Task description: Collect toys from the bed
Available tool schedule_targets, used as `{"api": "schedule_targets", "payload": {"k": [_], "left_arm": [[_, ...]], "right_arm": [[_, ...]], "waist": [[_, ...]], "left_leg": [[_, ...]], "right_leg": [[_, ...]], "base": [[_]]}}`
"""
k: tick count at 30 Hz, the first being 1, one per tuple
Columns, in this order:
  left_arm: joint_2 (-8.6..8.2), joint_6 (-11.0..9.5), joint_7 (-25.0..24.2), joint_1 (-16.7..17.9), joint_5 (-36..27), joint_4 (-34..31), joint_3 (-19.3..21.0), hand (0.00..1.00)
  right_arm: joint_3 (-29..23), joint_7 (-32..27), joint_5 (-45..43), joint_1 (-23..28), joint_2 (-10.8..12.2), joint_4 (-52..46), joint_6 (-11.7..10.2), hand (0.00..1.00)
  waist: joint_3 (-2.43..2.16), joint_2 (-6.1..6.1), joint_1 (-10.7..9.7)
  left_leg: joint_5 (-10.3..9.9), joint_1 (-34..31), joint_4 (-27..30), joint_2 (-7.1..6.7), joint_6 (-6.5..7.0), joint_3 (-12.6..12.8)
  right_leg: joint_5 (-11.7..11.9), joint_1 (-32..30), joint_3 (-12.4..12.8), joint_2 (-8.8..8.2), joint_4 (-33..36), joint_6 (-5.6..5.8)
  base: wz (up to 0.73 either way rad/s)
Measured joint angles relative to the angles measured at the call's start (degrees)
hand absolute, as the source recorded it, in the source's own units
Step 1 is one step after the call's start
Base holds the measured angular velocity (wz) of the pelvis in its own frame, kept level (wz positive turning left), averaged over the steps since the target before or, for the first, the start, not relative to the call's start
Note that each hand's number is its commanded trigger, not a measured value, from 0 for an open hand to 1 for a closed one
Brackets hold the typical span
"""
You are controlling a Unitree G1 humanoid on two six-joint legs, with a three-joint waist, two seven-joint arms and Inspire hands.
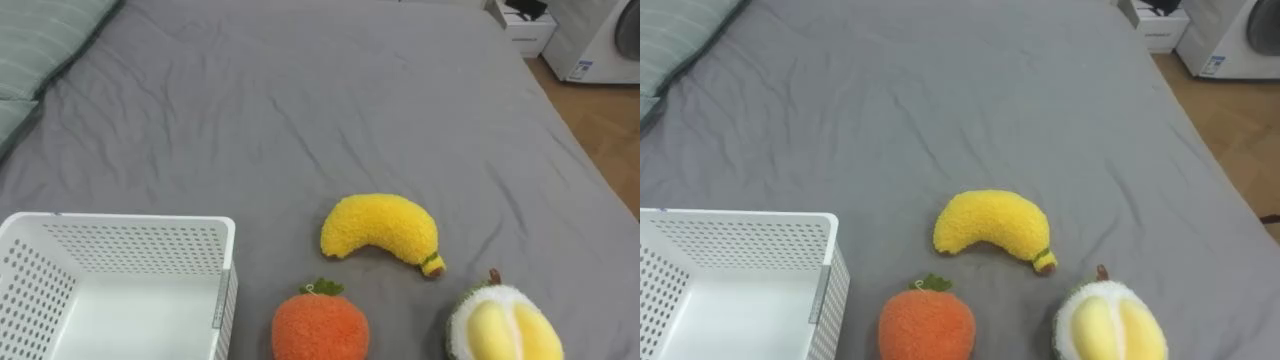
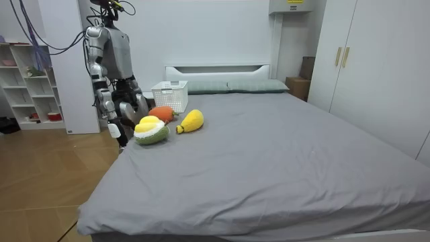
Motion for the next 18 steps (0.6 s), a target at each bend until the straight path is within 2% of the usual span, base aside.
{"api": "schedule_targets", "payload": {"k": [2,10,18], "left_arm": [[0.00,0.00,0.41,0.12,1.02,0.00,0.10,0.00],[-0.08,0.07,2.49,0.31,4.49,-0.04,-0.28,0.00],[-0.04,0.05,2.98,0.32,4.84,0.64,0.21,0.00]], "right_arm": [[-0.16,0.27,-0.15,0.12,0.05,0.03,-0.02,0.00],[0.75,0.26,-0.01,-0.33,0.14,1.23,0.00,0.00],[0.76,0.44,2.70,-1.24,0.43,4.58,-0.37,0.00]], "waist": [[-0.07,-0.03,-0.02],[0.11,-0.34,-0.13],[-0.08,-0.71,0.14]], "left_leg": [[0.00,0.10,0.01,0.00,0.00,-0.11],[-0.02,0.79,0.09,-0.03,0.00,-0.24],[-0.01,0.94,-0.13,0.00,0.00,-0.11]], "right_leg": [[0.00,0.11,-0.02,-0.01,0.00,0.00],[-0.02,0.54,-0.32,-0.09,-0.29,0.02],[0.25,0.82,-0.08,0.10,-0.68,0.03]], "base": [[0.00],[0.00],[0.00]]}}
